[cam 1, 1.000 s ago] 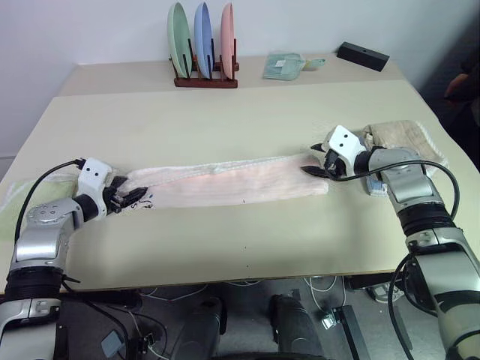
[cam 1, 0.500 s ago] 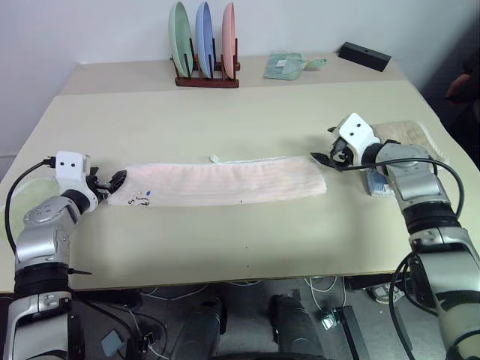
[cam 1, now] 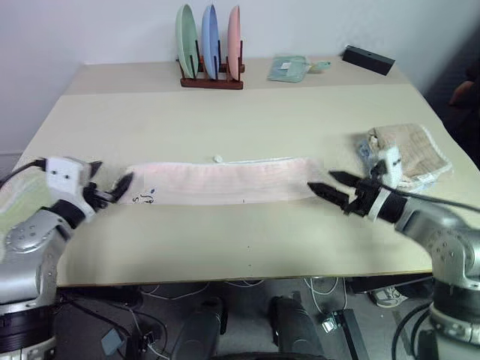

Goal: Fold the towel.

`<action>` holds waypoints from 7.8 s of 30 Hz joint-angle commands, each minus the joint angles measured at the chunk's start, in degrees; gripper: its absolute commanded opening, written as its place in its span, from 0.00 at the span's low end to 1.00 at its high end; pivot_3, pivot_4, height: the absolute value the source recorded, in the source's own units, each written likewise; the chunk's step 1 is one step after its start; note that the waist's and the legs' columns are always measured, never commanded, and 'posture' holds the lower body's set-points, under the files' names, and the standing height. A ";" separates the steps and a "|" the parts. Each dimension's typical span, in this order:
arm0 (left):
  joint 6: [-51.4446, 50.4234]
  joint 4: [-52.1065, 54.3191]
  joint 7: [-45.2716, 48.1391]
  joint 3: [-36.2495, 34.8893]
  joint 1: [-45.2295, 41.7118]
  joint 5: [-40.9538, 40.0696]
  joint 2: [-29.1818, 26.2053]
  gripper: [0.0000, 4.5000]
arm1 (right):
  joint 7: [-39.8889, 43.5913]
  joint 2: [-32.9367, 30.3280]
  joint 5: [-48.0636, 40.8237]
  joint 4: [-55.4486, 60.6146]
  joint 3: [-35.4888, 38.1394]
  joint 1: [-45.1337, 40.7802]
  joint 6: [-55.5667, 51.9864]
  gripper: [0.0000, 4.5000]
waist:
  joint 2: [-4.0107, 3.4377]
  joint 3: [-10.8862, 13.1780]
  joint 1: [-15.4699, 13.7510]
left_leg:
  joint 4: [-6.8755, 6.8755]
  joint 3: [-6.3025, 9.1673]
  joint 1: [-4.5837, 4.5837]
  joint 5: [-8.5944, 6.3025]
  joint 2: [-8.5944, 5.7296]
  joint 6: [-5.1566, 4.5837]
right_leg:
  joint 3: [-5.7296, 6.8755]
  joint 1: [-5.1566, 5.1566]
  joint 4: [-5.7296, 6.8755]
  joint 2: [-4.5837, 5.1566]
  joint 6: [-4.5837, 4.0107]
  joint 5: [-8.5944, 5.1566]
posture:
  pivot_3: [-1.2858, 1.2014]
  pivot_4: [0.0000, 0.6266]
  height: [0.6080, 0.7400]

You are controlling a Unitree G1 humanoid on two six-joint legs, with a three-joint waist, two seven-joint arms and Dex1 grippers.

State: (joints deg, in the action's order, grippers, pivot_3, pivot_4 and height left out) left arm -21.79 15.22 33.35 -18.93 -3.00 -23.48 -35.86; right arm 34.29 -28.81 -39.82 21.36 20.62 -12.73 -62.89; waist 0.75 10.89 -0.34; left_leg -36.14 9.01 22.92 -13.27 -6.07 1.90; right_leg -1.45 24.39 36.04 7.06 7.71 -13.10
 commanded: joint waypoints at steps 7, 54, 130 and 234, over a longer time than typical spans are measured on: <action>-2.67 15.03 0.05 21.29 -2.41 0.23 9.08 0.87 | -20.95 13.83 -6.37 4.73 8.92 0.38 -12.85 0.99 | -0.03 -0.05 -0.23 | 0.02 -0.10 -0.02 0.01 0.01 0.00 | -0.01 0.03 0.03 -0.02 0.01 0.01 | 0.52 0.24 1.00; -2.13 12.95 -3.47 26.64 -2.58 2.71 15.64 0.87 | -1.14 -10.47 24.41 -1.31 -40.06 -17.42 20.94 0.00 | -0.22 -0.11 0.02 | 0.02 -0.52 0.03 -0.05 0.21 -0.11 | -0.03 -0.01 -0.24 -0.15 0.03 0.00 | 0.52 0.24 1.00; -18.53 4.50 -57.45 -2.31 -2.82 -43.63 39.59 0.23 | 17.60 -2.42 28.08 -5.03 -33.17 -17.12 44.56 1.00 | -0.13 -0.15 -0.57 | 0.03 -0.53 -0.38 -0.06 0.24 -0.08 | -0.05 -0.48 -0.42 -0.21 -0.05 0.01 | 0.52 0.24 1.00; -36.16 -1.51 -28.57 0.76 -10.18 -28.48 29.48 0.36 | 16.05 3.85 25.32 -0.28 -35.25 -16.27 38.03 1.00 | 0.05 -0.17 -0.27 | 0.70 -0.64 -0.46 0.08 0.56 0.24 | -0.03 -0.18 -0.60 -0.43 -0.27 0.26 | 0.52 0.24 1.00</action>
State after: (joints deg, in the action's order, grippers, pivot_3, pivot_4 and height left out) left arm -58.27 13.42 5.23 -18.30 -12.91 -51.27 -6.48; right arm 50.72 -24.79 -14.22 18.21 -14.88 -28.98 -25.06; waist 0.80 10.72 -0.61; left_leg -35.45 8.36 22.47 -13.20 -5.50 2.14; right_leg -1.49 24.21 35.45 6.62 7.44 -12.84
